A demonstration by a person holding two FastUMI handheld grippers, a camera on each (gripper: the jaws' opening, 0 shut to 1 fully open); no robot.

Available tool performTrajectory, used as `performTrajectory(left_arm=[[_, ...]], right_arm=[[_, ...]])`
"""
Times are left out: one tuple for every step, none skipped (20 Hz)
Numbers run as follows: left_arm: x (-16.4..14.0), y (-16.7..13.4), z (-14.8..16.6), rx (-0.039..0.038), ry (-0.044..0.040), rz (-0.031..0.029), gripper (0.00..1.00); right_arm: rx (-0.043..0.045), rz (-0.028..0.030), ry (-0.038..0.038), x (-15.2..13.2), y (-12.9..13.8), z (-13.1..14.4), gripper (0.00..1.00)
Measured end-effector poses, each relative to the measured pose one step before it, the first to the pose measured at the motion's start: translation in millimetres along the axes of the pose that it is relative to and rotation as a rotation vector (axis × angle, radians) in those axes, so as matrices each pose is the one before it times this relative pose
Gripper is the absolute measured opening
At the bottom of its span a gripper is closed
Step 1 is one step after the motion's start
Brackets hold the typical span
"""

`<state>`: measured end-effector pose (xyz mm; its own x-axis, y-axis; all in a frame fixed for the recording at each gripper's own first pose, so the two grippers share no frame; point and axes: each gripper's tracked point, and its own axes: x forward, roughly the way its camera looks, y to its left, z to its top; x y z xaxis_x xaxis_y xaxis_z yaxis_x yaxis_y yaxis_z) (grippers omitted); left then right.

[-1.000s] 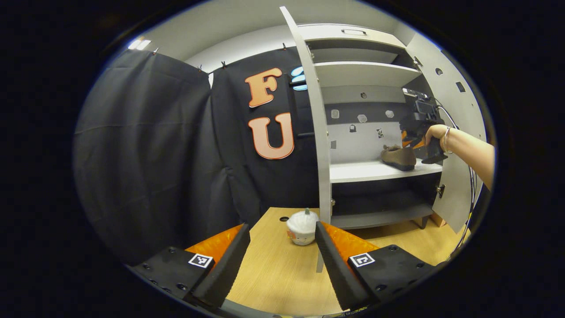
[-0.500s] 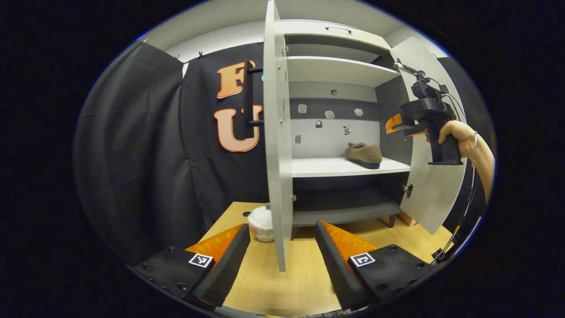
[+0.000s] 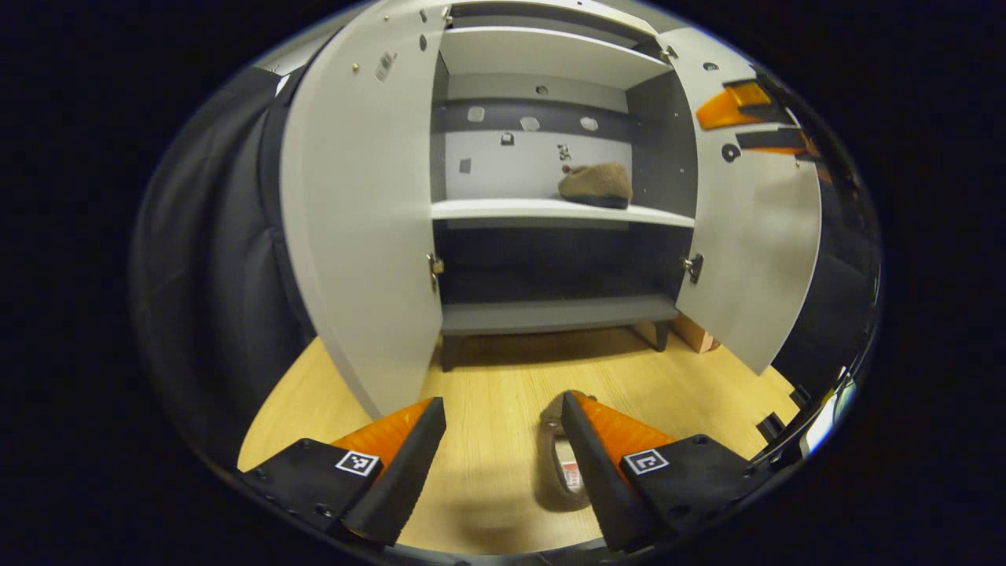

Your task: Grab one shoe with the right hand and put it into the shoe cabinet, grab the other shoe with the left hand and put it into the shoe cabinet; then close the right door with the right hand and the left door with the left hand.

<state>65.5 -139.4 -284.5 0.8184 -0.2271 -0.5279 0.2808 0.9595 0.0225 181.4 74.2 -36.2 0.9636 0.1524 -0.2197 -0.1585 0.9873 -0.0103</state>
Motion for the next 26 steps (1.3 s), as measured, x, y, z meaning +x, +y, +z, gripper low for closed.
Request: performTrajectory(left_arm=[[10.67, -7.85, -18.01, 0.00018, 0.04505, -0.01622, 0.97], [12.52, -6.96, -13.52, 0.00772, 0.03096, -0.01704, 0.98], [10.05, -4.56, -19.34, 0.00733, 0.05436, -0.01052, 0.98], [14.34, -0.35, -17.86, 0.01234, 0.04802, -0.0002, 0.98], [11.99, 2.07, -11.42, 0.00334, 0.03575, 0.00489, 0.98], [10.61, 1.28, -11.2, -0.01071, 0.04568, 0.00064, 0.98], [8.46, -0.5, -6.75, -0.0083, 0.03716, -0.00723, 0.98], [7.81, -0.83, -1.81, -0.0022, 0.0194, -0.01439, 0.98], [6.83, -0.78, -7.99, 0.00009, 0.02654, -0.00147, 0.98], [5.81, 0.92, -3.38, -0.00967, 0.02486, 0.00134, 0.98], [8.93, 1.17, -0.71, -0.02053, 0.01844, -0.00152, 0.98], [3.97, -0.99, 0.05, -0.0262, 0.01226, -0.00747, 0.98], [3.74, -0.74, -1.04, -0.02314, 0.01065, -0.00616, 0.96], [4.06, 0.04, -0.54, -0.01697, 0.00681, -0.00366, 0.88], [2.63, -6.12, -2.01, -0.02583, 0.01577, -0.0275, 0.71], [1.39, -4.05, -2.75, -0.0269, 0.01874, -0.01413, 0.55], [1.62, 2.33, 0.65, -0.01582, 0.00451, 0.00792, 0.39], [0.83, 0.28, -0.09, -0.00074, 0.0239, 0.00303, 0.27], [-2.26, 4.89, -0.03, -0.01019, 0.01566, 0.01285, 0.27], [-3.1, -1.45, -2.82, -0.02946, 0.01555, -0.00643, 0.11], [-1.17, -0.3, 3.17, -0.02085, 0.0009, -0.00403, 0.07], [-6.07, -0.46, 1.26, -0.00586, -0.00704, 0.00366, 0.07], [-4.93, 2.85, 1.85, 0.01045, -0.00281, 0.01537, 0.07], [-8.65, 4.96, 5.85, 0.0175, -0.00333, 0.02593, 0.07], [-9.28, 3.12, 6.95, 0.00972, -0.01394, 0.01064, 0.07], [-13.31, -0.59, 8.74, -0.00276, -0.01644, -0.00464, 0.07]], right_arm=[[-0.00526, 0.01873, -0.00857, -8.93, 2.1, 1.83, 0.92], [-0.01024, 0.01172, -0.00589, -7.43, 0.16, 0.51, 0.93], [-0.01255, 0.00812, -0.00595, -6.89, -1.69, 0.93, 0.93], [-0.01452, 0.0058, -0.00559, -7.97, -0.63, 0.63, 0.93], [-0.01148, 0.00674, -0.00591, -6.75, -0.09, 1.14, 0.93], [-0.00487, 0.00908, -0.00974, -4.15, -1.35, 1.91, 0.93], [-0.00604, -0.00189, -0.01195, -7.49, -3.24, 3.1, 0.93], [-0.00973, -0.01092, -0.01197, -5.52, -7.75, 2.37, 0.92], [-0.01031, -0.01315, -0.00794, -4.15, -7.04, 1.44, 0.92], [-0.00604, -0.01119, -0.00769, -3.28, -5.98, 1.12, 0.93], [-0.00002, -0.00373, -0.00653, -1.87, -3.28, 1.58, 0.92], [0.00627, 0.00265, -0.00502, -1.28, -1.85, 1.17, 0.92], [0.00985, 0.00118, -0.00262, -2.04, -3.41, 1.2, 0.92], [0.01115, -0.00028, 0.00181, -3.55, -3.6, -0.89, 0.92], [0.0095, -0.00029, 0.00089, -2.02, -2.97, -0.55, 0.92], [0.00665, 0.00217, -0.00031, -1.23, -1.63, 3.71, 0.92], [0.00309, 0.01339, 0.00226, -2.89, 1.11, 1.82, 0.92], [0.00068, 0.00406, 0.00526, -1.64, 0.19, -2.58, 0.93], [-0.00034, 0.00456, 0.00211, -2.46, -1.38, -1.52, 0.92], [-0.00042, 0.00827, 0.00182, -2.48, 0.58, -0.83, 0.92], [0.00325, 0.00416, -0.00224, -2.43, 0.29, 0.94, 0.93], [0.00176, 0.00696, -0.00253, -3.02, 0.37, 0.27, 0.92], [-0.0007, 0.005, -0.00002, -0.47, -0.39, -0.56, 0.92], [-0.00053, 0.00268, 0.00108, -2.91, -0.5, -0.01, 0.92], [0.00216, 0.00176, -0.00404, -0.56, -0.52, 1.19, 0.92], [0.00411, 0.00362, -0.00673, -2.49, 0.48, 1.44, 0.92]])
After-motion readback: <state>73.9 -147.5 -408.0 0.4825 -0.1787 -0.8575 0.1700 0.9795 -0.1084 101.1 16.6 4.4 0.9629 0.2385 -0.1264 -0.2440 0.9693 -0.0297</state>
